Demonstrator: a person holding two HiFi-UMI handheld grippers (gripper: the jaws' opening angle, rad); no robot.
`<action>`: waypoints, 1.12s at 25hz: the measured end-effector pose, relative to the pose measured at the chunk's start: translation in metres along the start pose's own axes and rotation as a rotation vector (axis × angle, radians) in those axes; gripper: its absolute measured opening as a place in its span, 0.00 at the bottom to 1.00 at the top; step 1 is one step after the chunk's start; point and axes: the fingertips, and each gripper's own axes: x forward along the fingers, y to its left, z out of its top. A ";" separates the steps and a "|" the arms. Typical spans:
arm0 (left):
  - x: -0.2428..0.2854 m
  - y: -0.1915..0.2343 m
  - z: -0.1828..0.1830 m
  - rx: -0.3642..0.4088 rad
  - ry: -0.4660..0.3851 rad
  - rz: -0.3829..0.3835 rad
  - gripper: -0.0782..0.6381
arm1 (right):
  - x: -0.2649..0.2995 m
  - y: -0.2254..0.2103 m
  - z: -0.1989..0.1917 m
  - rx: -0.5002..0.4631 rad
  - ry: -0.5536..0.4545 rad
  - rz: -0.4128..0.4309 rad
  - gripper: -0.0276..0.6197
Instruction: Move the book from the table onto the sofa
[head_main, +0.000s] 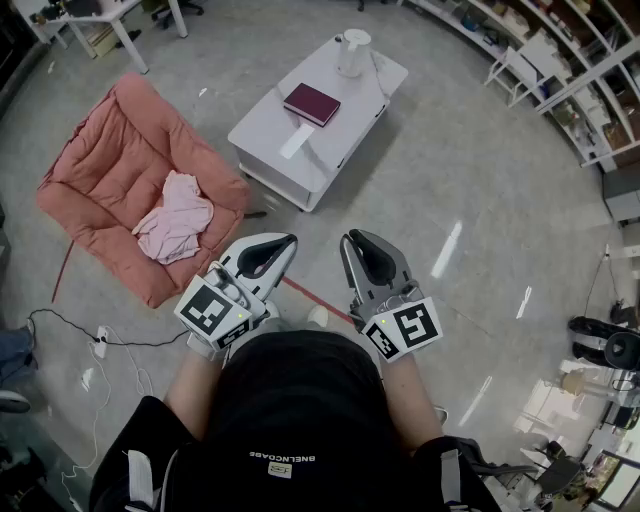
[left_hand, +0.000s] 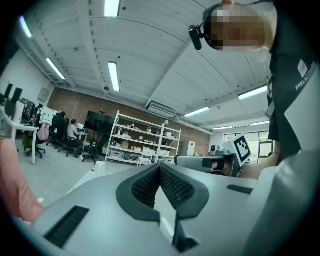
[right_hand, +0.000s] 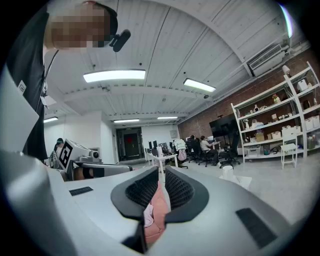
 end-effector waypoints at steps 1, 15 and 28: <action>-0.002 0.002 0.003 -0.006 -0.003 -0.008 0.13 | 0.002 0.003 0.001 -0.003 0.001 -0.001 0.14; -0.043 0.052 0.000 0.042 0.021 -0.042 0.13 | 0.052 0.039 -0.010 0.043 0.012 -0.066 0.14; -0.086 0.098 -0.011 -0.001 0.017 -0.057 0.13 | 0.097 0.070 -0.023 0.069 0.020 -0.100 0.14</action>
